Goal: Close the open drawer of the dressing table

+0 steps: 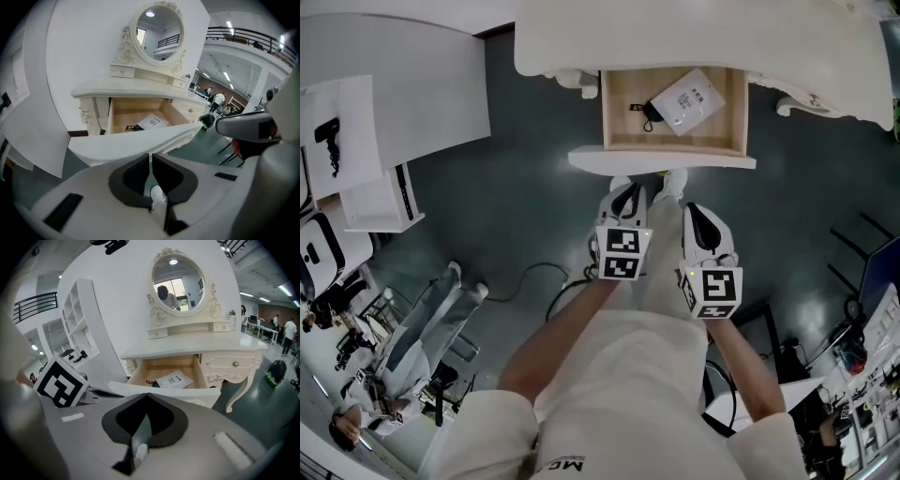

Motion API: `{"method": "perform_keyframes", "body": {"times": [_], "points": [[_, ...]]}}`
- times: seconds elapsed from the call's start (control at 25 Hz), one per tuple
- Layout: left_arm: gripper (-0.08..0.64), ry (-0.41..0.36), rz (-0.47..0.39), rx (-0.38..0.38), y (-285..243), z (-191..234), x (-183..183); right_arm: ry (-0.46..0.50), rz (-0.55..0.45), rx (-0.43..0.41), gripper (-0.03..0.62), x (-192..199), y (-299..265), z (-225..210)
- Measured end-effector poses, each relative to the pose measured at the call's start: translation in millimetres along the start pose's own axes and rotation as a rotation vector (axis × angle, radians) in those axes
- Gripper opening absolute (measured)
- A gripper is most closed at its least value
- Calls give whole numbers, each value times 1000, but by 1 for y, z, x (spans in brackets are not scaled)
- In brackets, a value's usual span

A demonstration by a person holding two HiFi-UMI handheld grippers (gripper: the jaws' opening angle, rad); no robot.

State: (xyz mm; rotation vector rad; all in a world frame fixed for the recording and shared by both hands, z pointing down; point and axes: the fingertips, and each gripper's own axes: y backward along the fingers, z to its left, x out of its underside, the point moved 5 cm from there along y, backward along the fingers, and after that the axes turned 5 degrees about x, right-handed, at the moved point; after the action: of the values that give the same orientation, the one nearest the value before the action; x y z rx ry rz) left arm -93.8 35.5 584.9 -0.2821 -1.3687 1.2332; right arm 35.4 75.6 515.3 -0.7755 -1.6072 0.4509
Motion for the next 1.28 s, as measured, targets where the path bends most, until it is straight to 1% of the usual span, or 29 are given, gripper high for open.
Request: {"method": "perform_keyframes", "body": {"times": [0.28, 0.52, 0.88, 1.12, 1.28], "points": [[23, 21, 8, -36, -10, 9, 0, -3, 8, 3, 0, -1, 1, -5], [23, 30, 19, -50, -15, 10, 0, -13, 4, 14, 0, -1, 2, -10], [23, 47, -4, -65, -17, 7, 0, -21, -4, 7, 0, 1, 0, -9], [23, 77, -38, -119, -22, 18, -18, -25, -8, 6, 0, -9, -7, -11], [23, 85, -46, -135, -29, 23, -25, -27, -12, 10, 0, -12, -12, -15]]}}
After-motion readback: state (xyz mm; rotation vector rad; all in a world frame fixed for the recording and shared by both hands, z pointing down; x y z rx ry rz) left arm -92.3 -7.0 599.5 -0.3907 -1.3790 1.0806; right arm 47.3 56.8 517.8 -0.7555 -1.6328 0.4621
